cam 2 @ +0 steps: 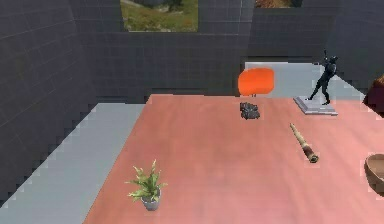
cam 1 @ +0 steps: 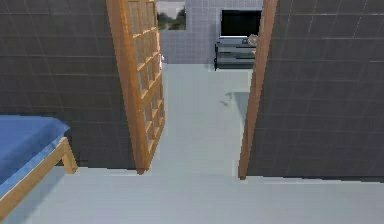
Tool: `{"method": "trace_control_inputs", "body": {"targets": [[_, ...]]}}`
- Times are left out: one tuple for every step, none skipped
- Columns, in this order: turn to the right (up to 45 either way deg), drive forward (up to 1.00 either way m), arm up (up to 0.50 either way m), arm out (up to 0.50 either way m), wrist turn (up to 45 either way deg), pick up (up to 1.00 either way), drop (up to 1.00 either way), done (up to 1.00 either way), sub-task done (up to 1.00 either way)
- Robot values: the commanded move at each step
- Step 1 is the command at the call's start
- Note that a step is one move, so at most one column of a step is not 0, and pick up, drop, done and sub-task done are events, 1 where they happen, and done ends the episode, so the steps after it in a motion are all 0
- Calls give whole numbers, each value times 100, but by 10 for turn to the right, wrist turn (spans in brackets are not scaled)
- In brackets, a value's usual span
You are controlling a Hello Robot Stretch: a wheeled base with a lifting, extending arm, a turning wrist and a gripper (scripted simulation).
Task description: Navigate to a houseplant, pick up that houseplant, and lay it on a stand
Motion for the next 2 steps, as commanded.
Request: {"method": "trace_control_inputs", "body": {"targets": [[-90, 0, 0, 0, 0, 0, 0, 0, 0], [0, 0, 50, 0, 0, 0, 0, 0, 0]]}}
